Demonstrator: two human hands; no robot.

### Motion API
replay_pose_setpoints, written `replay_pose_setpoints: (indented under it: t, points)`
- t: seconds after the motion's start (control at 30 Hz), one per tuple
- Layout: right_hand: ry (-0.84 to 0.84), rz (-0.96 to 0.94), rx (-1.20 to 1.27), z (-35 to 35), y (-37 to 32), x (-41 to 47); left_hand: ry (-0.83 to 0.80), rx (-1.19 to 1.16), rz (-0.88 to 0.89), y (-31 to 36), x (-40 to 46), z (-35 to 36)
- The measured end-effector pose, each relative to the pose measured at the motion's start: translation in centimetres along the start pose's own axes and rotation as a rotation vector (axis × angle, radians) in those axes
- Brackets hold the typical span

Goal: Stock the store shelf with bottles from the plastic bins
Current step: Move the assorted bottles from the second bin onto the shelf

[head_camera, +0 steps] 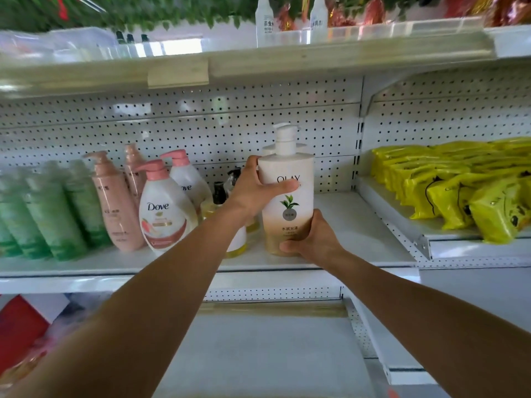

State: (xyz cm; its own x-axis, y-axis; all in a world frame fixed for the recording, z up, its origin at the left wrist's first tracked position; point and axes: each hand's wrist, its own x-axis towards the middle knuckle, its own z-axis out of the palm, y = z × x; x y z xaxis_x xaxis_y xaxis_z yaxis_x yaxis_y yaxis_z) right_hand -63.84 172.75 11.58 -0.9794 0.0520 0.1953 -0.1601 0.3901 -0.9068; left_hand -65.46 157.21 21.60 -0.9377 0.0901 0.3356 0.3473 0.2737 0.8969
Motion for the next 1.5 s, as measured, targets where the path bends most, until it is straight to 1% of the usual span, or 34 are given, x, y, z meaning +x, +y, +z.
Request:
replay_pose_setpoints:
  t: [0.2,0.47,0.57,0.67,0.83,0.97,1.1,1.2,1.3,1.4,1.5]
  points:
    - [-0.018,0.010,-0.077,0.7,-0.1,1.3,0.013,0.039,-0.025,-0.3,0.7,-0.3]
    - [-0.020,0.030,-0.068,0.8,-0.4,0.9,0.010,0.041,-0.047,-0.3,0.5,-0.3]
    - [-0.041,0.048,-0.087,0.5,-1.1,0.6,0.008,0.074,-0.046,0.1,0.1,-0.3]
    - [-0.048,0.063,-0.164,0.2,-1.9,0.0,0.040,0.137,-0.027,0.5,-0.4,-0.1]
    - [0.039,-0.003,-0.288,-0.6,-2.7,-3.1,0.099,0.340,0.067,0.6,-4.0,-1.0]
    - [0.093,-0.136,-0.485,-1.4,-2.4,-6.7,0.046,0.431,0.139,-0.1,-8.4,-2.6]
    - [0.086,-0.180,-0.630,-0.8,-1.8,-10.5,-0.039,0.481,0.116,-2.7,-13.5,-3.5]
    - [0.046,-0.189,-0.708,0.3,-0.8,-13.3,-0.075,0.530,0.060,-5.9,-17.1,-3.8]
    - [-0.003,-0.159,-0.740,1.8,0.8,-16.1,-0.125,0.578,-0.020,-9.0,-19.8,-4.0]
    - [-0.082,-0.128,-0.760,3.7,3.0,-18.6,-0.189,0.630,-0.083,-12.4,-22.6,-4.2]
    - [-0.201,-0.079,-0.759,6.3,6.0,-20.8,-0.230,0.642,-0.170,-16.2,-25.8,-4.0]
